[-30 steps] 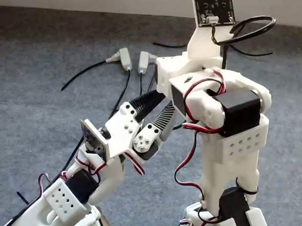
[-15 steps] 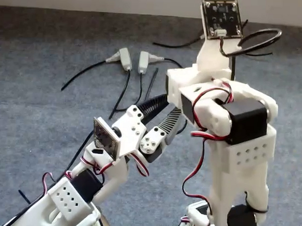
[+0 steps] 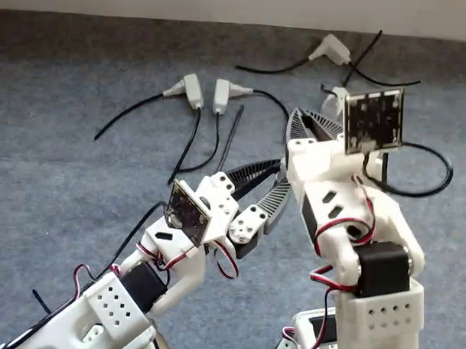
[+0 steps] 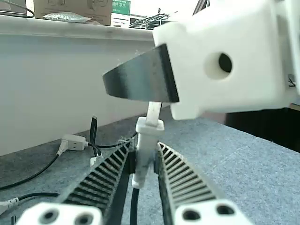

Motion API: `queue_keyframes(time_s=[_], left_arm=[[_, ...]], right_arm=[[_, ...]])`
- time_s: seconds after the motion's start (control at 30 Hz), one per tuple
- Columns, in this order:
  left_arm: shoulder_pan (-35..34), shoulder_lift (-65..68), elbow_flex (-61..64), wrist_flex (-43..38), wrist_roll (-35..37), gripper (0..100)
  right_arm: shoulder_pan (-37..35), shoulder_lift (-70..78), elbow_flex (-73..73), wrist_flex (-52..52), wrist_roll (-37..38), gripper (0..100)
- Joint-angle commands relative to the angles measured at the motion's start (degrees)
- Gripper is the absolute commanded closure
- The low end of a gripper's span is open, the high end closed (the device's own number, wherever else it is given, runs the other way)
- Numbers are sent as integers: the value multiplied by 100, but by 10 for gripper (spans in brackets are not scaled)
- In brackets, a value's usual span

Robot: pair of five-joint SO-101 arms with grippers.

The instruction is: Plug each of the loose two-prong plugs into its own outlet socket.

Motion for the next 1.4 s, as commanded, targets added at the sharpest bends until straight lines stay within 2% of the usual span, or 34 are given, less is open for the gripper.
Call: queue_keyframes(time_s=[0.0,0.2,0.33,0.47,0.67,0.87,1.07,1.2,1.3,1.37], left_arm=[[-136,-198,-479,-193,35,993],[-145,-198,-479,-193,35,993],[-145,-418,-462,-176,44,993],[-110,-945,-426,185,44,993],[-110,-1165,-409,378,44,993],[-145,-980,-286,352,44,993],[-163,-488,-286,378,44,993],[-822,-127,-295,686,149,993],[-1429,303,-338,905,870,993],[-1569,655,-426,967,1029,991]], right_arm=[[180,-119,892,-198,475,991],[338,154,936,-303,510,991],[743,497,963,-479,510,991],[1209,752,1358,-998,510,991],[1305,760,1569,-1226,510,991],[1631,760,936,-1147,510,991],[2273,778,-48,-479,510,991],[2747,769,-356,-57,475,991],[3213,760,-347,347,475,991],[3530,760,-347,576,475,991]])
